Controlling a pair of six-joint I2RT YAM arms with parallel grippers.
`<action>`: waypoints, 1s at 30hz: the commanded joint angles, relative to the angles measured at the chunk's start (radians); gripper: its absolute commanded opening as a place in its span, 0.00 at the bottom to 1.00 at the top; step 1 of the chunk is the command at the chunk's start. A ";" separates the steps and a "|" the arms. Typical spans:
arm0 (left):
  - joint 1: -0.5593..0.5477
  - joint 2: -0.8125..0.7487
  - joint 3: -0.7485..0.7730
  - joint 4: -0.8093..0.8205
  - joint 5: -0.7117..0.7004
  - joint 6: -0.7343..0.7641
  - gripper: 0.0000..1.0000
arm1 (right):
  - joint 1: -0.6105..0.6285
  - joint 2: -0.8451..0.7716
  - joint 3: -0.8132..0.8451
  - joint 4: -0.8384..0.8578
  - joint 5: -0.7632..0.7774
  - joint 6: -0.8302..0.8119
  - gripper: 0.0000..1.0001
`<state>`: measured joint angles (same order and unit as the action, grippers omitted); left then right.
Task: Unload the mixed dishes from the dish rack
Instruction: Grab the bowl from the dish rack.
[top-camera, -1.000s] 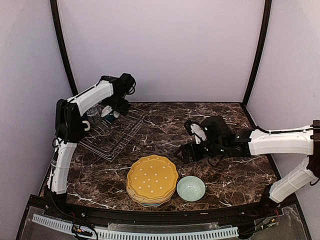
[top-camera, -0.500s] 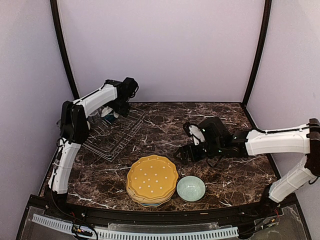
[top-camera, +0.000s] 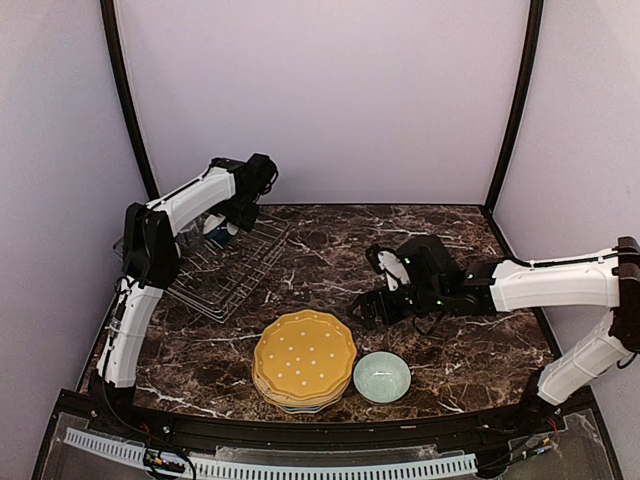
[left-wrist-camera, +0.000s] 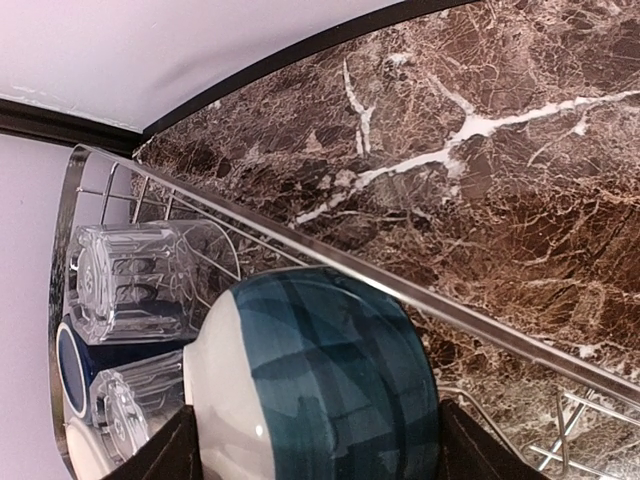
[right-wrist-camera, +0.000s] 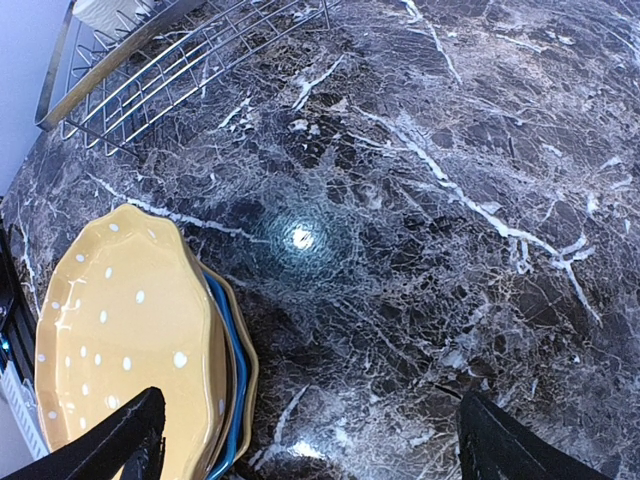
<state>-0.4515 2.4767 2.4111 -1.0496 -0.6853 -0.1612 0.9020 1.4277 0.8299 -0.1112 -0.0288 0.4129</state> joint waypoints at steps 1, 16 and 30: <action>-0.004 -0.012 0.045 -0.054 0.040 -0.013 0.62 | -0.009 -0.014 -0.015 0.024 -0.002 0.002 0.99; -0.003 -0.160 0.048 -0.079 0.044 -0.011 0.49 | -0.009 -0.011 -0.008 0.031 -0.014 0.010 0.99; -0.005 -0.306 0.045 -0.147 0.143 -0.054 0.45 | -0.009 0.005 0.013 0.031 -0.029 0.009 0.99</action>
<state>-0.4519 2.2974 2.4325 -1.1591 -0.5842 -0.1852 0.9020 1.4277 0.8265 -0.1043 -0.0437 0.4206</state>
